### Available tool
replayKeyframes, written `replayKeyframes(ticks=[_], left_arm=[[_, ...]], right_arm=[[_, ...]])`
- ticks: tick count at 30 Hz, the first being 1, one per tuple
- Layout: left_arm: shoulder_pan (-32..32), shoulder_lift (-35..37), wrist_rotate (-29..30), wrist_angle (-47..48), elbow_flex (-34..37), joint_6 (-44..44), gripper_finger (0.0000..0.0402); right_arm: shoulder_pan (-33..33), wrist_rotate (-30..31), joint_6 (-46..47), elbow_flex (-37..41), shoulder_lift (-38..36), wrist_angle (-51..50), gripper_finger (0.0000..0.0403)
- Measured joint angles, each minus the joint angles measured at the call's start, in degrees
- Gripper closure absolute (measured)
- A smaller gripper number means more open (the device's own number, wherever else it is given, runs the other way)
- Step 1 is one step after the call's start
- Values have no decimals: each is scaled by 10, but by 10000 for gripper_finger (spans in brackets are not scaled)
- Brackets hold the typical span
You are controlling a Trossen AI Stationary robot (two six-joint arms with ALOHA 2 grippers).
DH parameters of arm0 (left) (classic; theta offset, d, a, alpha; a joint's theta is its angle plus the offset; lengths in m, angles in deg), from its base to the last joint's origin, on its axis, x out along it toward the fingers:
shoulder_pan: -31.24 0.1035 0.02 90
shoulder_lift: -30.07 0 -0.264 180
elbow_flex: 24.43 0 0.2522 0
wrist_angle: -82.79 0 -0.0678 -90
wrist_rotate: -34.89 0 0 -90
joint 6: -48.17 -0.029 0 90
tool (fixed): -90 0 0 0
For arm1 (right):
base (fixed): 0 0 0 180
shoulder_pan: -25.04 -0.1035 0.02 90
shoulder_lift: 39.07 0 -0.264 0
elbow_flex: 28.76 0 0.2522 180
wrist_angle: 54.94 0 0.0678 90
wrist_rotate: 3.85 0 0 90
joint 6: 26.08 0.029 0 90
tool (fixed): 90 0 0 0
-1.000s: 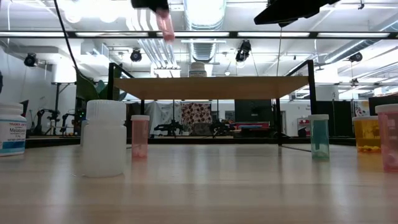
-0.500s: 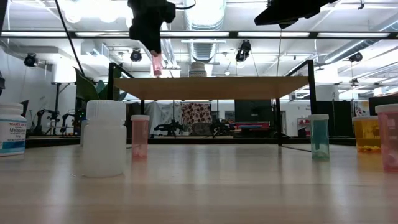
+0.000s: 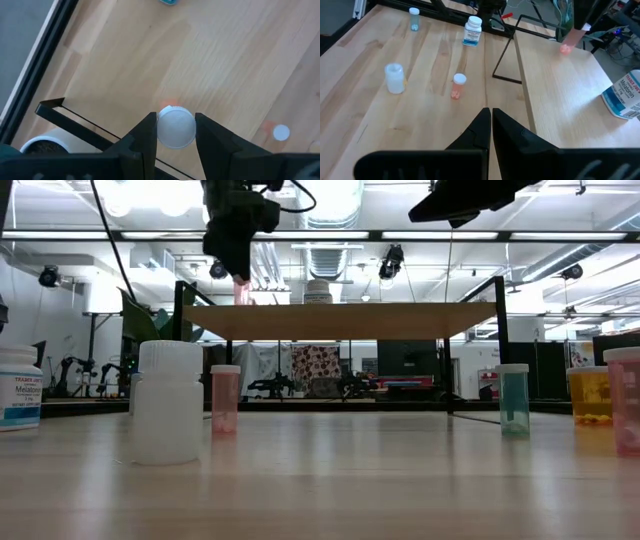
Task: Pick and place medicine bottles onto shelf by color
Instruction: Put the bottom left pink pill bottle on the shelf, then put the white medicine bottle on the shelf
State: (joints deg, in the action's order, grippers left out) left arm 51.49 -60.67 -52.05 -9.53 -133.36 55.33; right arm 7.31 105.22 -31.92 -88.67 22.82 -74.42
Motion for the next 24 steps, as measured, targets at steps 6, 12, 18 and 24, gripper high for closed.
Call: replayKeyframes(ticks=[6, 12, 18, 24], left_arm=[[0, 0, 0, -4, 1, 0, 306], [0, 0, 0, -19, 8, 0, 283], [0, 0, 1, -28, 22, 0, 263], [0, 1, 1, -28, 21, 0, 260]], right_arm=[[0, 0, 0, 0, 0, 0, 394], [0, 0, -1, 0, 0, 0, 394], [0, 0, -1, 0, 0, 0, 394], [0, 0, -1, 0, 0, 0, 394]])
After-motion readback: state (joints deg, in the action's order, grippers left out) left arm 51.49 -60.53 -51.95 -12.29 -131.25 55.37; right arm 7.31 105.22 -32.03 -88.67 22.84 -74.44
